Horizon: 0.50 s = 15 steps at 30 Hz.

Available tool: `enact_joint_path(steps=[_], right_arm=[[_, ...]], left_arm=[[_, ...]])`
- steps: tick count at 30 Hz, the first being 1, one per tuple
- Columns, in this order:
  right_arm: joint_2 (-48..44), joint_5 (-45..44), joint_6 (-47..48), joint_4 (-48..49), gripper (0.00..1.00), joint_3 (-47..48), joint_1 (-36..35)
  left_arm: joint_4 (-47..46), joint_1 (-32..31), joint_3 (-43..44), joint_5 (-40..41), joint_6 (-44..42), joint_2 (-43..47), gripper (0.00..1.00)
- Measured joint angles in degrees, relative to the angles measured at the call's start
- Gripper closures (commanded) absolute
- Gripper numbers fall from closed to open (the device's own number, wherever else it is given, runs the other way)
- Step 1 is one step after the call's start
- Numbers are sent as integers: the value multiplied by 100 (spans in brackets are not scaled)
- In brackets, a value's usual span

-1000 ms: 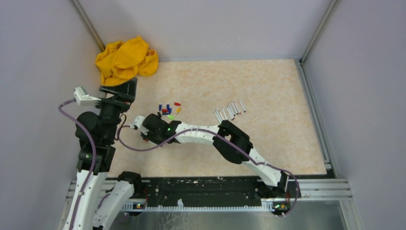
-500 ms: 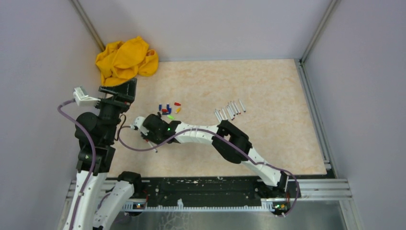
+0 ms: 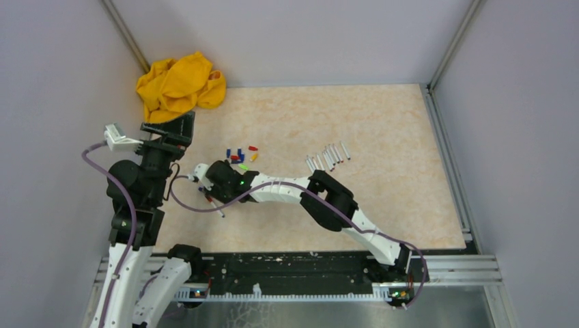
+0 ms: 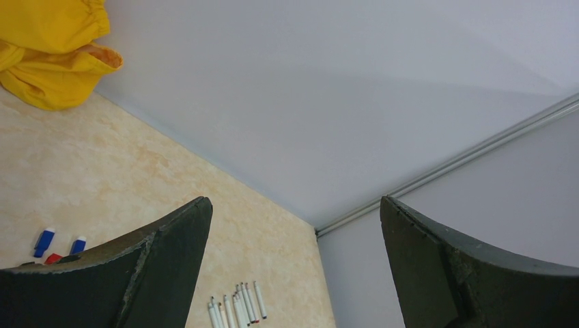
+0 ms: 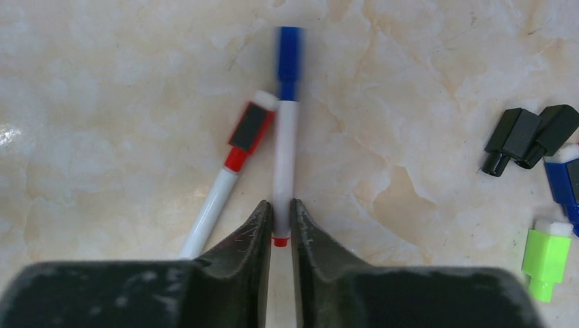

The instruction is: Open the pen caps

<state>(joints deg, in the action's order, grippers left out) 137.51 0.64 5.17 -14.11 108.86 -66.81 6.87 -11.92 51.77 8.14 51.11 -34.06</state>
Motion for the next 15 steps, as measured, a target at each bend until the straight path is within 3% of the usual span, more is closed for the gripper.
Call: enact_joint_path(steps=[3,10,15], right_arm=[[2,-11,-31,2,100,0,0],[-55,-142,-81,280,100,-201,4],[-544,-214,-243,778,100,-1121,87]], left_arm=[[-2,0,-4,9,0,0,1],[-37,0,-164,76,-44,0,1],[-101,0,-391,142,-79,-70,1]])
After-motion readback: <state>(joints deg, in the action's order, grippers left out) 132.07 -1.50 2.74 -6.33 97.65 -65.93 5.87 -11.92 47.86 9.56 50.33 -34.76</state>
